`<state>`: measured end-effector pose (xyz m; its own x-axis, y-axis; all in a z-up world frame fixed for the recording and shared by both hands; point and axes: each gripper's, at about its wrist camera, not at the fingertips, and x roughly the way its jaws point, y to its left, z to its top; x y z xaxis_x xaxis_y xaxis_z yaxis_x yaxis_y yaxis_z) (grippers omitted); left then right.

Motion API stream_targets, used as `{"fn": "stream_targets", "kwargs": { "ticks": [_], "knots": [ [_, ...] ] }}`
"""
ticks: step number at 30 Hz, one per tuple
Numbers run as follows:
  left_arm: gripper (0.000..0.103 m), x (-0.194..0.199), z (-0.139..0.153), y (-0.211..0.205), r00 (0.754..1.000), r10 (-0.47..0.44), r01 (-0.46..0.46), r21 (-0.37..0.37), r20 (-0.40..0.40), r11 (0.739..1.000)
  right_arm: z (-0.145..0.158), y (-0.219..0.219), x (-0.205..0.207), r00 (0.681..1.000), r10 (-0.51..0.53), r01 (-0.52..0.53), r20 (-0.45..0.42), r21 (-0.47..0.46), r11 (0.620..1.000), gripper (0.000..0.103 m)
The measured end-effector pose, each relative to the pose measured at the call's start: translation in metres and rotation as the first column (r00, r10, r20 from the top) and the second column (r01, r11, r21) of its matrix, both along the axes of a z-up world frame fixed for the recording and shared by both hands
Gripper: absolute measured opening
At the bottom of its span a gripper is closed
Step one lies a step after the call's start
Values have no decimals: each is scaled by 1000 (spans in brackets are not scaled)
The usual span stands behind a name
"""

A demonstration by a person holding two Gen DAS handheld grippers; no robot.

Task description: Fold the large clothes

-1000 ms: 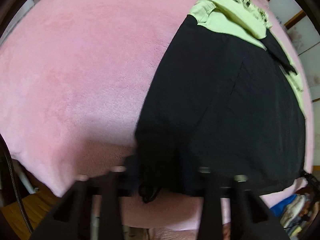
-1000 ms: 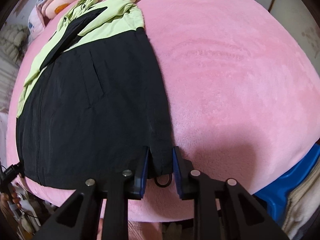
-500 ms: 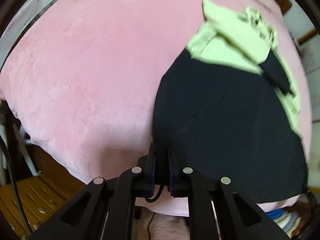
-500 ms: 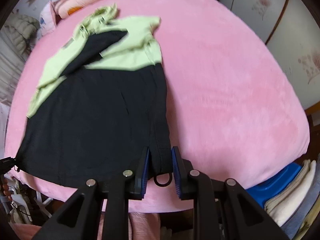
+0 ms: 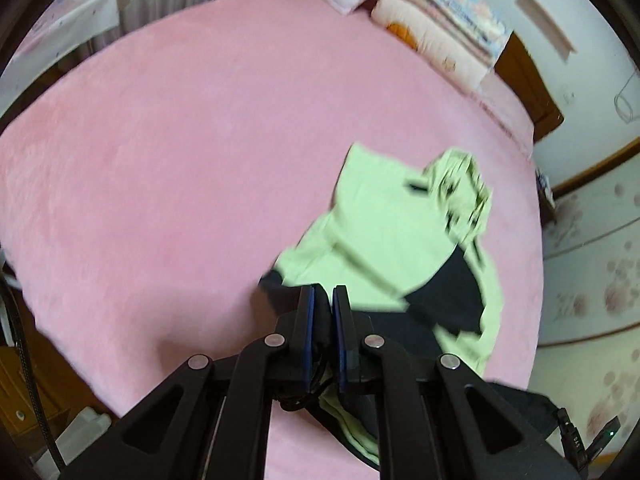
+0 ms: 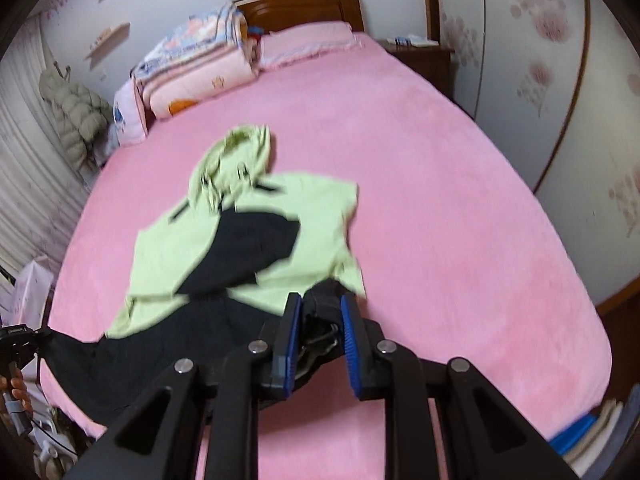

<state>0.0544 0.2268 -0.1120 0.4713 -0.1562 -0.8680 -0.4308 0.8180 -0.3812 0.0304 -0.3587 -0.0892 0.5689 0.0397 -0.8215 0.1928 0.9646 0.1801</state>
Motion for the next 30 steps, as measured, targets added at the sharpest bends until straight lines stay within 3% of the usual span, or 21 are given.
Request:
{"fn": "stream_targets", "kwargs": {
  "ticks": [6,11,18,26,29,30],
  "knots": [
    [7,84,35,-6,998,53,-56,73,34,996,11,-15,94,999,16,-17,51,8,1000,17],
    [7,155,28,-20,998,68,-69,153,11,986,-13,-28,171,1000,19,-19,22,6,1000,16],
    [7,243,-29,-45,998,3,15,262,-68,965,-70,-37,252,999,-27,26,-47,-16,1000,15],
    [7,324,-117,-63,986,-87,127,297,-145,946,-142,-33,319,983,-128,115,-133,-105,988,15],
    [15,347,-144,-68,981,-112,156,300,-159,941,-164,-35,334,973,-165,149,-161,-108,983,19],
    [26,353,-151,-68,979,-120,164,292,-162,942,-172,-38,337,968,-179,164,-176,-93,982,25]
  ]
}}
